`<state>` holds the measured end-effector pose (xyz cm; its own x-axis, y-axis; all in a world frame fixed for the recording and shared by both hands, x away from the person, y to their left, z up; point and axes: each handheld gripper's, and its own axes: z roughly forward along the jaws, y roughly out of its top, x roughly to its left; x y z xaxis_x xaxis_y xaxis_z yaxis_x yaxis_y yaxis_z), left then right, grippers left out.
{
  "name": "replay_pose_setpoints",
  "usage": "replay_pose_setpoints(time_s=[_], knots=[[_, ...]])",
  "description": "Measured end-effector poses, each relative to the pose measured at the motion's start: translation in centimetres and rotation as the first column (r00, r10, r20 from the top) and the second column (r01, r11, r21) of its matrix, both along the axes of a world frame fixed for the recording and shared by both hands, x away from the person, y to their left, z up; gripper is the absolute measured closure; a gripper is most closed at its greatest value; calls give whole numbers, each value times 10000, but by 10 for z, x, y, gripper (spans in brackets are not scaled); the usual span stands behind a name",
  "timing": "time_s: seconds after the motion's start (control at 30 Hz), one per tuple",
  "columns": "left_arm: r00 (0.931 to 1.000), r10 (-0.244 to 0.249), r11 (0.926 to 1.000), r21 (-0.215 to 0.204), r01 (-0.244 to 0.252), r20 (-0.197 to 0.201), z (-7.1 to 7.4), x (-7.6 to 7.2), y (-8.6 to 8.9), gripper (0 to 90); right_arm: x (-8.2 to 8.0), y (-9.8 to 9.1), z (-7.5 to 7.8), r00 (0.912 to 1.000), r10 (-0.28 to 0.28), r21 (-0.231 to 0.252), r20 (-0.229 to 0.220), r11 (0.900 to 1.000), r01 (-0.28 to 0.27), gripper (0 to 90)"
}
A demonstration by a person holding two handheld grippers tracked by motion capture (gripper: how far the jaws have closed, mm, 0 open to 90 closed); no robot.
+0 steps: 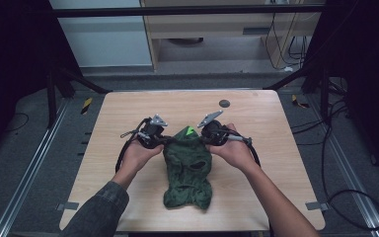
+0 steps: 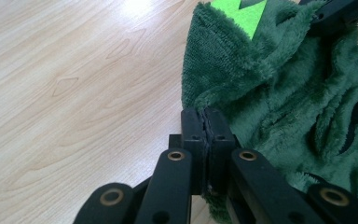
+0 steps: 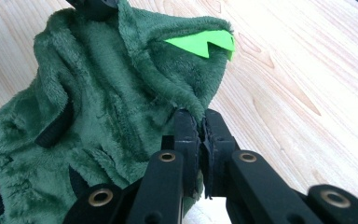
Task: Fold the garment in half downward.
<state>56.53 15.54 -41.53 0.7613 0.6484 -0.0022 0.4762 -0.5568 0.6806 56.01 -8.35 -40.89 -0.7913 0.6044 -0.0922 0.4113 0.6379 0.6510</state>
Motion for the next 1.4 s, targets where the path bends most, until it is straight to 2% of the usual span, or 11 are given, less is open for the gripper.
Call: replay_pose_setpoints(time_s=[0.2, 0.27, 0.3, 0.37, 0.6, 0.77, 0.93, 1.07, 1.2, 1.4], knots=[[9999, 61, 10000, -8, -61, 112, 5, 1, 0, 885, 3, -1, 5, 9998, -50, 104, 189, 9999, 48, 859], [9999, 55, 10000, -23, -55, 140, 5, 1, -1, 885, 3, -1, 5, 9998, -52, 179, 176, 9998, 49, 859], [9999, -10, 9999, 126, 8, 158, 4, 1, -2, 885, 3, -1, 4, 9998, -30, 188, 172, 9998, 27, 859], [9999, 20, 10000, 53, -20, 148, 4, 1, -2, 885, 3, -2, 1, 9999, 5, 95, 125, 10000, -6, 859], [9987, 89, 10000, 37, -91, 507, 16, 8, -7, 885, 12, -7, 12, 9993, -278, 276, 269, 9993, 271, 860], [9987, 71, 10000, 57, -74, 505, 16, 7, -7, 885, 12, -7, 12, 9992, -248, 248, 326, 9994, 240, 860], [9976, -1, 9999, 111, -7, 699, 14, -1, -6, 884, 5, -7, 9, 9988, -99, 179, 470, 9998, 91, 859], [9963, -79, 10000, 1, 79, 852, 14, -12, -6, 884, -5, -8, 7, 9982, 52, 122, 600, 9999, -59, 859], [9957, -230, 9997, -67, 237, 900, 13, -22, -6, 884, -18, -9, 2, 9965, 132, 137, 824, 9998, -144, 859], [9946, -439, 9990, 20, 439, 936, 8, -37, -7, 884, -31, -10, -5, 9957, 225, 240, 893, 9994, -247, 858]])
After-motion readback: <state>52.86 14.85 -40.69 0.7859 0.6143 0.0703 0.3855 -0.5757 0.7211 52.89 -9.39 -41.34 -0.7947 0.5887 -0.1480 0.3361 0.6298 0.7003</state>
